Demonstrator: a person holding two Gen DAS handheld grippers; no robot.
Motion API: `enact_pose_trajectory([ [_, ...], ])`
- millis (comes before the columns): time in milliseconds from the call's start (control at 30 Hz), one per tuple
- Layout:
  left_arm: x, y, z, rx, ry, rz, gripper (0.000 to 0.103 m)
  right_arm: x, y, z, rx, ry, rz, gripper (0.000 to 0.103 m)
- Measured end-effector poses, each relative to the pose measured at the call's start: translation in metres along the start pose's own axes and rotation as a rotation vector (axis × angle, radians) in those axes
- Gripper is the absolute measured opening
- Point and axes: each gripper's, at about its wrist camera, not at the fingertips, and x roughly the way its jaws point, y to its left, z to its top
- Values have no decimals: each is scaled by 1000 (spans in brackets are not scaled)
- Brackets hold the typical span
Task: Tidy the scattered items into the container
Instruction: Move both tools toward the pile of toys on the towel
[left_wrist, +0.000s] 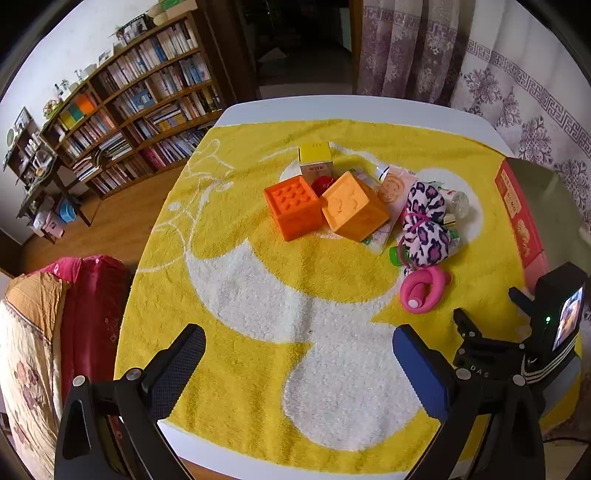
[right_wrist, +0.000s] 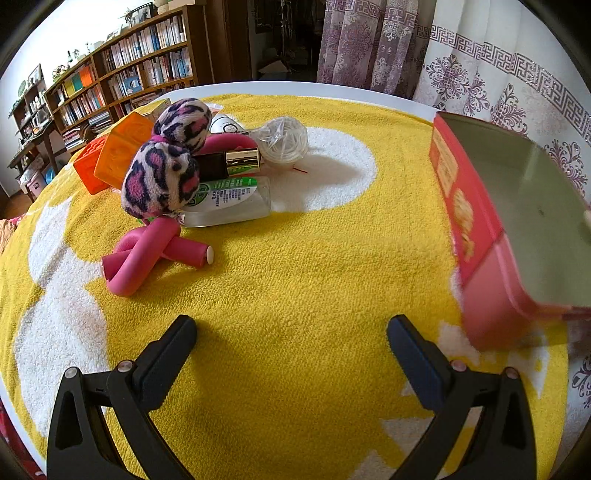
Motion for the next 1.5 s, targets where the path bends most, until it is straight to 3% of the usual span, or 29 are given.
enact_pose_trajectory([
  [200, -6, -10, 8, 38, -18, 4, 102, 0, 0, 0, 0, 0, 0, 103],
  [400, 0, -10, 23, 35, -19, -50, 102, 0, 0, 0, 0, 0, 0, 103],
  [867, 32, 15, 47, 15, 18, -128, 102, 0, 0, 0, 0, 0, 0, 103],
  [1367, 75, 55, 45, 32, 65, -87, 102, 0, 3, 1, 26, 4, -23, 103],
  [1500, 84, 60, 50, 48, 67, -95, 102, 0, 4, 4, 75, 49, -57, 103],
])
